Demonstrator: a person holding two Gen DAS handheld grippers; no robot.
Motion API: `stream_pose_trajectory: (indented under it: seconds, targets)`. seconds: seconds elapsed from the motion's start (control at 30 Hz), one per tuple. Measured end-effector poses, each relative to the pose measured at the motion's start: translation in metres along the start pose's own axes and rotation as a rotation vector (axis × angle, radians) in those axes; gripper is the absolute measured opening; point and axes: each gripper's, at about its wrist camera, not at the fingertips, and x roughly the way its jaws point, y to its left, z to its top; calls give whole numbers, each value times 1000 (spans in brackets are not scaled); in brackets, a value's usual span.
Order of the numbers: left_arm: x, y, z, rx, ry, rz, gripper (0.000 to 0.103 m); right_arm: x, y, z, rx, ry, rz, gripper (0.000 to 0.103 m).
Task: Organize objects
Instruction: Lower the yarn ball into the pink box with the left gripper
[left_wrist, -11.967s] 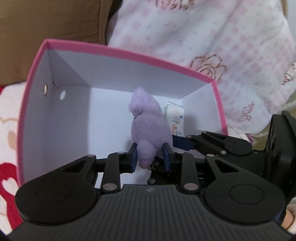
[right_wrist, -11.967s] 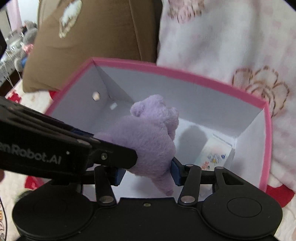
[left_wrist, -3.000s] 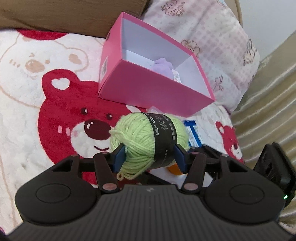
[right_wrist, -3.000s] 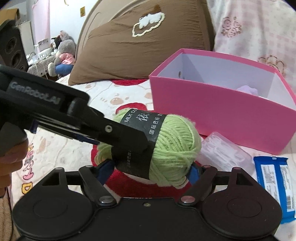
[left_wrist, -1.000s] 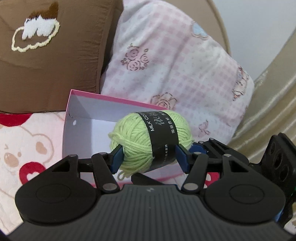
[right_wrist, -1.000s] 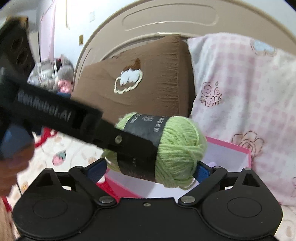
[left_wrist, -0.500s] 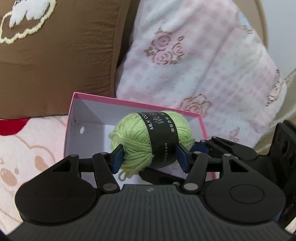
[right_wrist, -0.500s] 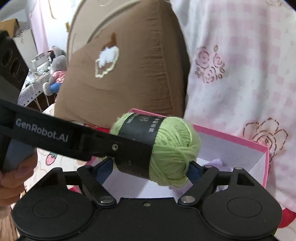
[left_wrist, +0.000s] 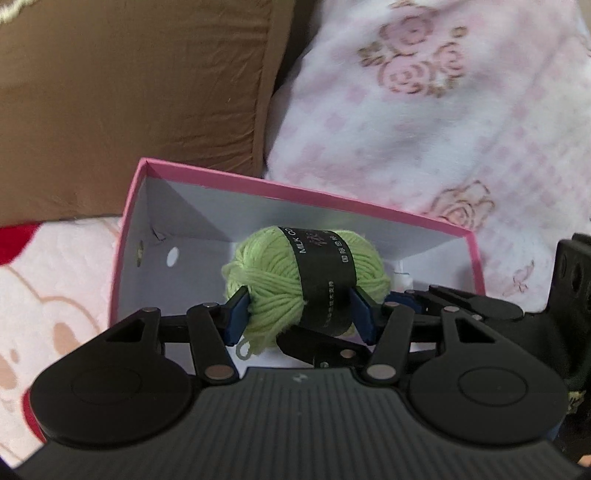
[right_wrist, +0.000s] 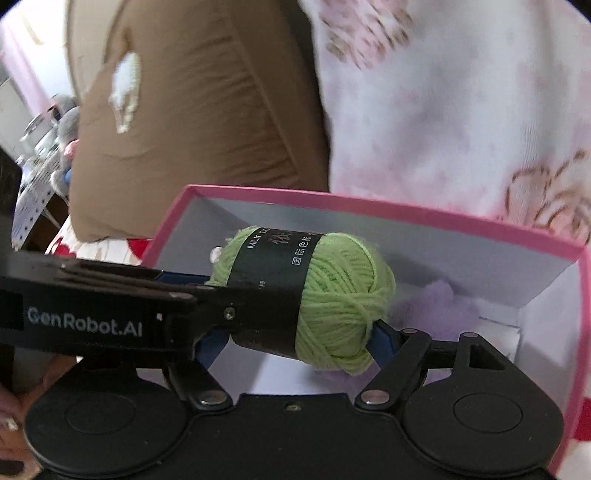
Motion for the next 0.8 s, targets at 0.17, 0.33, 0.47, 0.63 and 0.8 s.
stream_pose_trajectory:
  seconds: [0.17, 0.33, 0.47, 0.63, 0.8]
  targets:
    - [12, 6, 2, 21, 32, 18, 53, 15, -7, 1, 18, 49, 2, 84]
    - [16, 7, -5, 17, 25, 27, 51, 17, -7, -5, -32, 91, 2, 84]
    - [19, 1, -7, 36, -28, 42, 50, 19, -3, -8, -83, 82, -68, 73]
    - [28, 0, -3, 13, -18, 15, 50, 14, 7, -10, -150, 74, -163, 69]
    - [27, 9, -6, -34, -29, 11, 51, 18, 9, -11, -168, 94, -166, 71]
